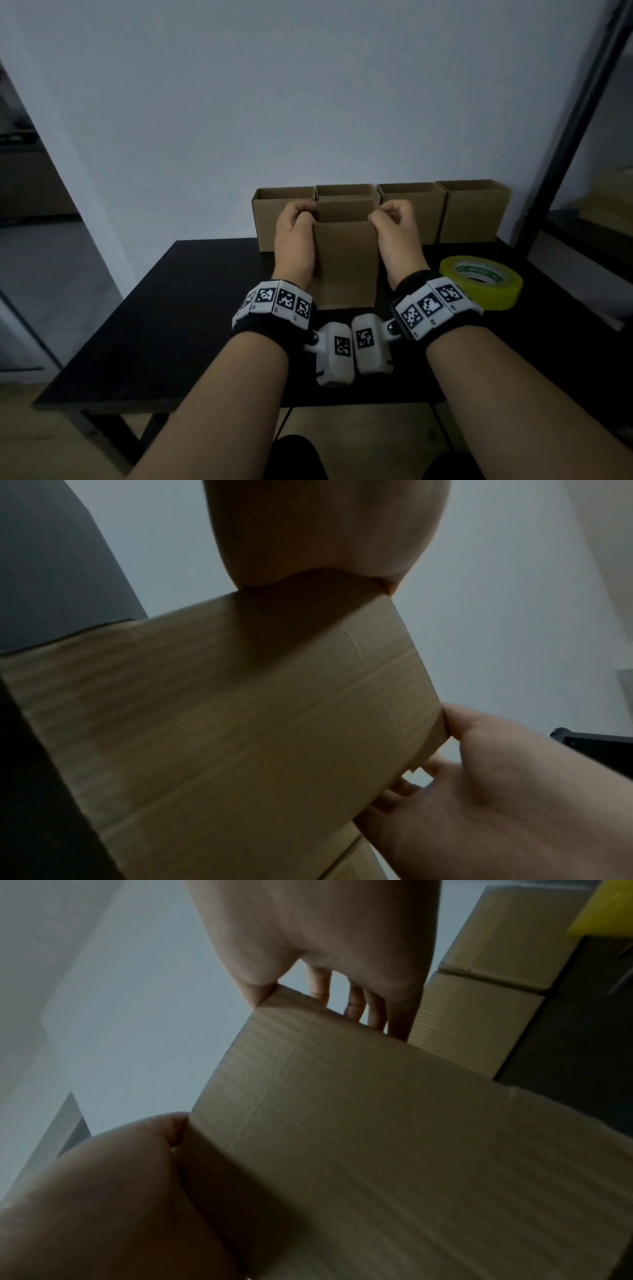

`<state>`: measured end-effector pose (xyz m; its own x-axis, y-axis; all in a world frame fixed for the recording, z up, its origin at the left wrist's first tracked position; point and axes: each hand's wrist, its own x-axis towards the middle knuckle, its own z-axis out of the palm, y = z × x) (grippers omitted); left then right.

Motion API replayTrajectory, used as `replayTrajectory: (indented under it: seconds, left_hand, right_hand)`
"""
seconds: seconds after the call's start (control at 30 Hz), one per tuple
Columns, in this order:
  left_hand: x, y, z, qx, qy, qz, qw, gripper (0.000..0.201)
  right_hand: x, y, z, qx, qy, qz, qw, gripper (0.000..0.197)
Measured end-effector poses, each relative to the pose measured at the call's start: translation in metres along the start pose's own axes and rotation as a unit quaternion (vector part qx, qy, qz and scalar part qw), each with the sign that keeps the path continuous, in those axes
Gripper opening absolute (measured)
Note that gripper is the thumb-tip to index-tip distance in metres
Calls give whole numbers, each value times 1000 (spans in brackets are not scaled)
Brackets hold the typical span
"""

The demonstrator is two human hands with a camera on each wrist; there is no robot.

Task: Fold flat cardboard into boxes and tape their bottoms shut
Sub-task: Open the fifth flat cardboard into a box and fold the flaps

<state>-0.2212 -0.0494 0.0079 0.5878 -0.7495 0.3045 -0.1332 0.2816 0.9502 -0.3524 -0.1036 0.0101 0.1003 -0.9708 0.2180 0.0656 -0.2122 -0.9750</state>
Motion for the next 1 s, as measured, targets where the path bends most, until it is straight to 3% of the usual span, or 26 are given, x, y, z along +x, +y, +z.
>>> replayTrajectory:
  seconds: [0.3,0.5,0.57,0.7,0.87,1.0]
  left_hand:
    - [3,-1,-3,5,-22,-12,1000,30]
    - [7,-3,-5,10,-37,-20,999,29]
    - [8,-4,-5,6,-38,-25,999,30]
    - [7,-3,-5,9,-43,-26,999,34]
    - [8,-2,-6,45,-38,-3,998,33]
    - [7,-3,-12,67,-36,18,997,50]
  right_hand:
    - [-3,-2,-6,-15,-4,-44,999,17]
    - [-4,0,-7,-38,-60,-10,997,33]
    - [-3,1,-6,-55,-59,-11,997,34]
    - [-5,5,-3,-82,-35,-22,996,55]
    - [-7,3,-1,-130,-13,-28,991,48]
    - [-6,1,-3,-156,-11,-34,987,47]
